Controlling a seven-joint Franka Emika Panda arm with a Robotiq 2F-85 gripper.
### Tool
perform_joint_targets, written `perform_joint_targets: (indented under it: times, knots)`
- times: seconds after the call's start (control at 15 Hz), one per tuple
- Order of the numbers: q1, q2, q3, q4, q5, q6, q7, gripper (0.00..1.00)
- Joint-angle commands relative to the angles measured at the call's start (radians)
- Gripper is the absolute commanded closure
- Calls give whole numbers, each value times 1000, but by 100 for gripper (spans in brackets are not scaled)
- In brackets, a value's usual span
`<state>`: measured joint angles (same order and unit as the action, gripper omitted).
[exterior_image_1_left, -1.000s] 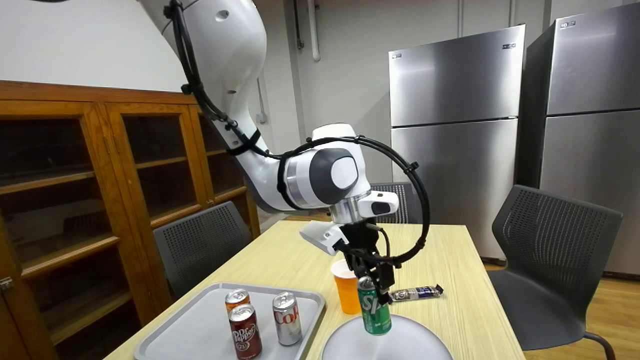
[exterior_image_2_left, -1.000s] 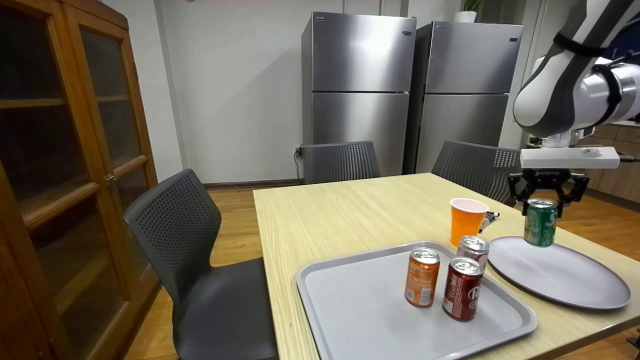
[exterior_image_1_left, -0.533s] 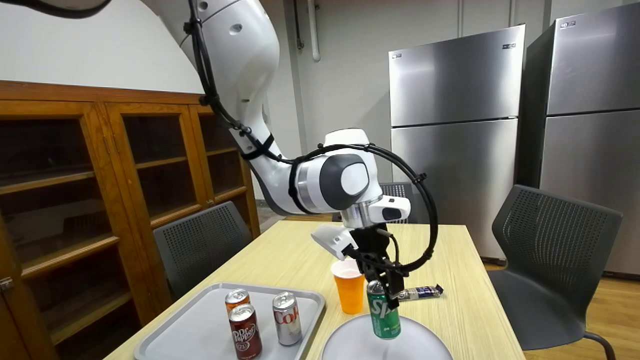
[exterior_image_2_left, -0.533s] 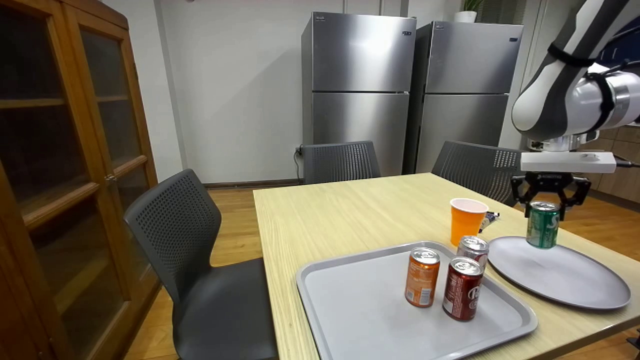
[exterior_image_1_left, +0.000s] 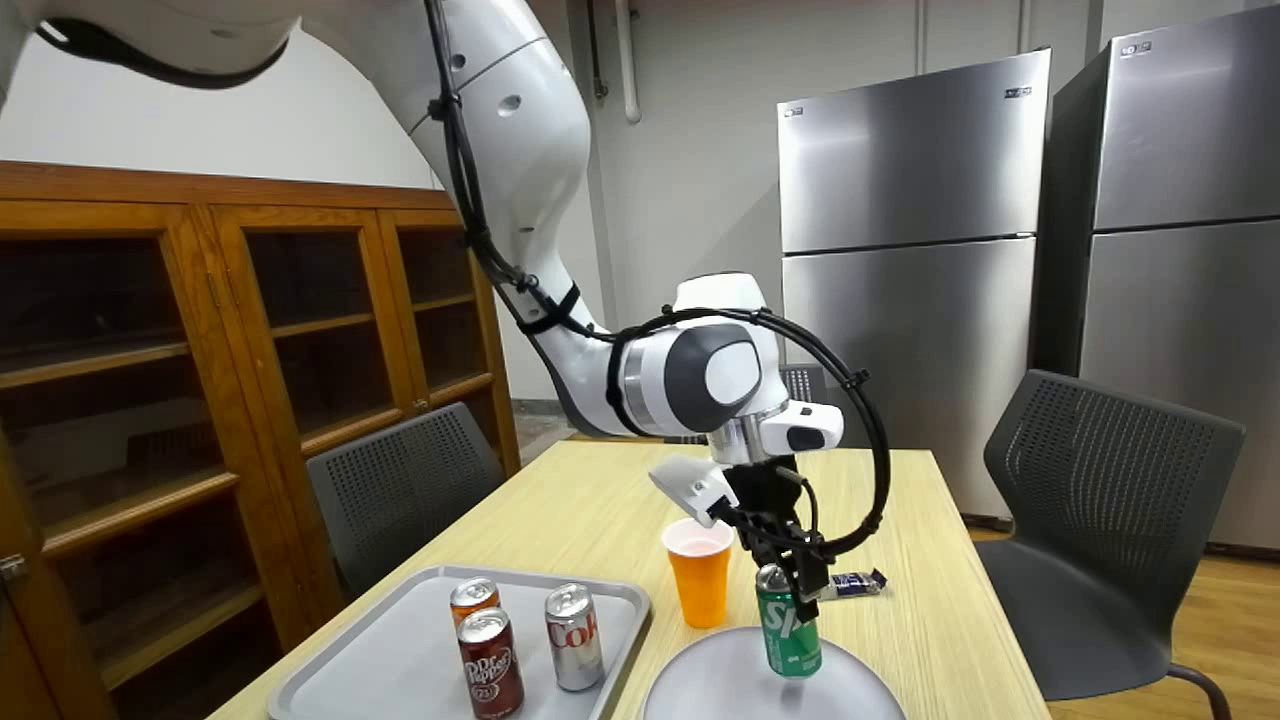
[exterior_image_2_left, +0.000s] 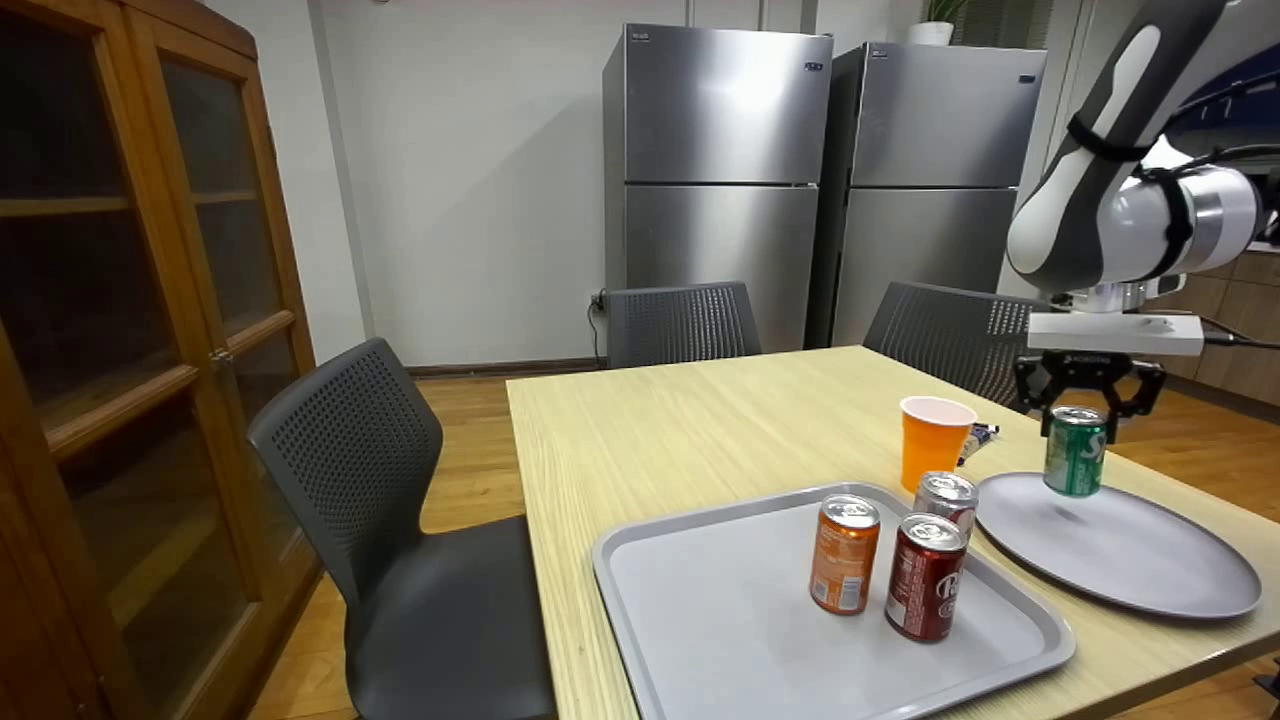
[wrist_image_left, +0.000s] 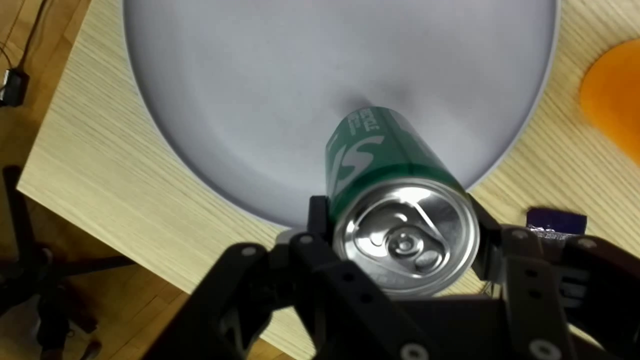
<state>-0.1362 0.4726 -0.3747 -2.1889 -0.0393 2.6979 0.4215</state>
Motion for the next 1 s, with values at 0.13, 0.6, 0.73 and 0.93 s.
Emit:
perform_joint_targets:
  times: [0.13, 0.6, 0.73, 0.93]
  knots:
    - [-35, 49, 25, 81, 38, -42, -51, 62]
    - [-40, 64, 37, 97, 39, -54, -76, 35]
    - [-41, 62, 37, 97, 39, -58, -82, 10]
    - [-38, 54, 31, 99, 36, -53, -81, 0]
